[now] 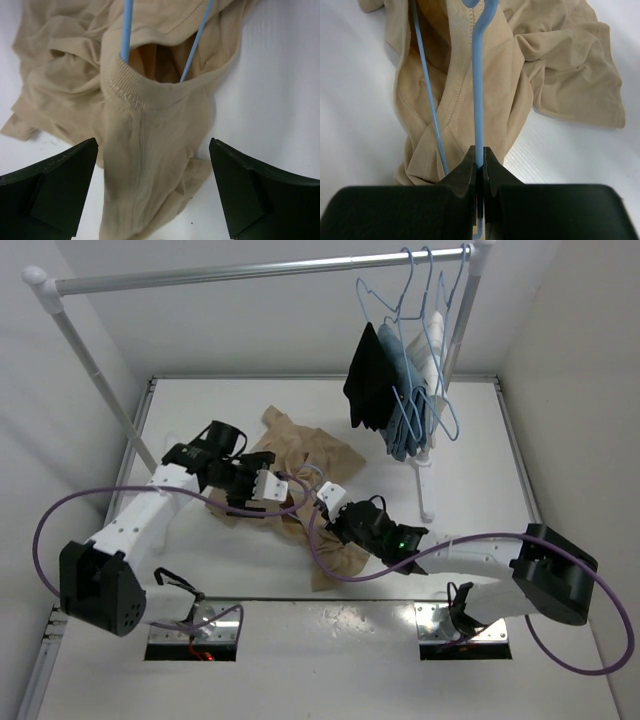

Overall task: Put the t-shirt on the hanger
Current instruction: Place tshirt on hanger

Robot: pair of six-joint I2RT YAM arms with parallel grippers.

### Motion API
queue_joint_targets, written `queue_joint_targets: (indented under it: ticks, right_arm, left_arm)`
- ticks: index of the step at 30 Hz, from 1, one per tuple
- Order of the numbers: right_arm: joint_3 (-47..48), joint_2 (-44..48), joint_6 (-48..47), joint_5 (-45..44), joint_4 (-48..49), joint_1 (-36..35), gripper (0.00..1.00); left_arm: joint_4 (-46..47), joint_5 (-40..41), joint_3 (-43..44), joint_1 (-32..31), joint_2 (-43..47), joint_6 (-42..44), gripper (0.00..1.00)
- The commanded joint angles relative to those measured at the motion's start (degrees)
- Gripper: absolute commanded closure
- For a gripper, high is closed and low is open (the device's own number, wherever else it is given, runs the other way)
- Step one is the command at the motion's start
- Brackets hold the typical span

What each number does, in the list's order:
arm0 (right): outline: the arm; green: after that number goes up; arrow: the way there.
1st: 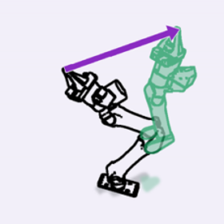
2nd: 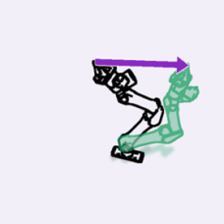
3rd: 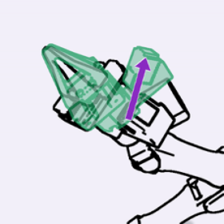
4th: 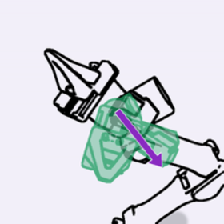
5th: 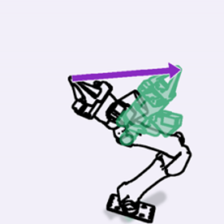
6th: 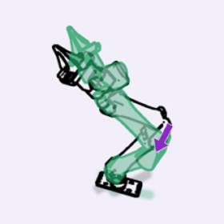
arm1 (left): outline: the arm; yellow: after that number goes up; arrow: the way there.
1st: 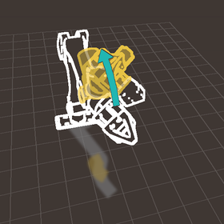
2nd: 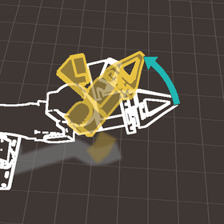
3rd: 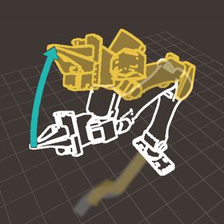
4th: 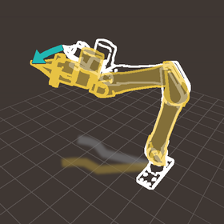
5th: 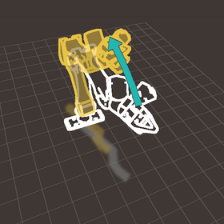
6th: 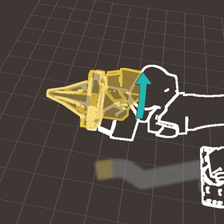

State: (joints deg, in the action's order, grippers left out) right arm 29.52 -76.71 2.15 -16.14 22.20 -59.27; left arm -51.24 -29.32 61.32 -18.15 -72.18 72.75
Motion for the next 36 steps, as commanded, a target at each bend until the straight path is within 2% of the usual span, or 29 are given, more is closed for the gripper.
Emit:
queue_joint_targets:
  ticks: [1,3,5,6,7,14,16,20,22,25,27,28,29,30,31,32,34,36]
  right_arm:
    - [0.8,2.9,0.8,-1.1,2.9,-0.5,1.00]
    - [0.8,3.6,1.4,-1.1,2.2,-1.0,1.00]
    - [0.8,4.5,2.1,-1.1,2.2,-1.0,1.00]
    - [0.8,5.2,2.1,-1.1,2.2,-1.0,1.00]
    - [0.8,5.8,2.1,-1.1,2.2,-1.0,1.00]
    - [4.4,3.6,-0.2,-2.1,0.2,-1.6,1.00]
    - [5.9,2.7,-0.2,-3.2,0.2,-1.6,1.00]
    - [7.0,0.3,-0.2,-3.7,2.4,-1.6,1.00]
    - [8.4,-0.5,-0.2,-4.2,2.4,-1.6,1.00]
    - [8.9,-0.5,1.0,-5.4,1.9,-1.6,1.00]
    - [8.9,0.7,3.0,-8.3,0.2,-1.6,0.98]
    - [9.6,1.2,4.9,-9.3,-1.1,-0.9,0.89]
    - [10.1,1.9,5.8,-10.8,-2.8,-0.9,0.64]
    - [11.3,3.3,6.9,-11.8,-6.3,-0.9,0.49]
    - [11.9,4.1,9.3,-15.1,-8.3,-0.9,0.37]
    - [12.7,4.9,11.1,-16.9,-10.5,-0.9,0.22]
    - [16.3,6.8,15.0,-19.6,-18.9,-0.2,0.13]
    - [20.9,7.4,17.7,-20.2,-24.0,-0.2,0.09]
  left_arm:
    - [1.0,-3.5,2.7,0.7,-4.5,6.3,0.00]
    - [-1.3,-3.5,3.3,0.7,-6.8,8.7,0.04]
    - [-1.8,-4.0,1.5,-0.1,-6.8,10.6,0.13]
    - [-1.8,-4.8,1.0,-0.1,-6.8,11.1,0.22]
    - [-1.8,-5.4,0.5,-1.1,-6.8,11.1,0.40]
    - [-5.6,-12.7,4.5,-4.8,-6.8,6.5,0.85]
    - [-7.5,-13.9,4.5,-5.3,-6.3,6.0,0.90]
    - [-9.1,-16.6,3.5,-5.8,-4.9,3.9,0.91]
    - [-9.7,-17.3,3.5,-6.4,-3.6,3.4,1.00]
    - [-9.8,-15.6,2.9,-6.4,-3.1,1.8,1.00]
    - [-6.3,-14.5,1.9,-4.8,-2.5,-1.5,1.00]
    - [-4.1,-13.8,1.9,-4.3,-2.5,-7.7,1.00]
    - [0.6,-11.4,1.4,-4.3,-1.8,-11.1,1.00]
    - [2.5,-9.9,1.3,-3.3,-1.1,-16.4,1.00]
    - [4.4,-8.5,1.3,-2.5,-1.1,-18.8,1.00]
    - [7.5,-5.7,0.6,-2.5,-0.2,-21.1,1.00]
    - [9.6,-3.5,-0.1,-1.1,1.7,-25.4,1.00]
    - [10.8,-2.1,-2.1,-1.1,3.0,-26.7,1.00]
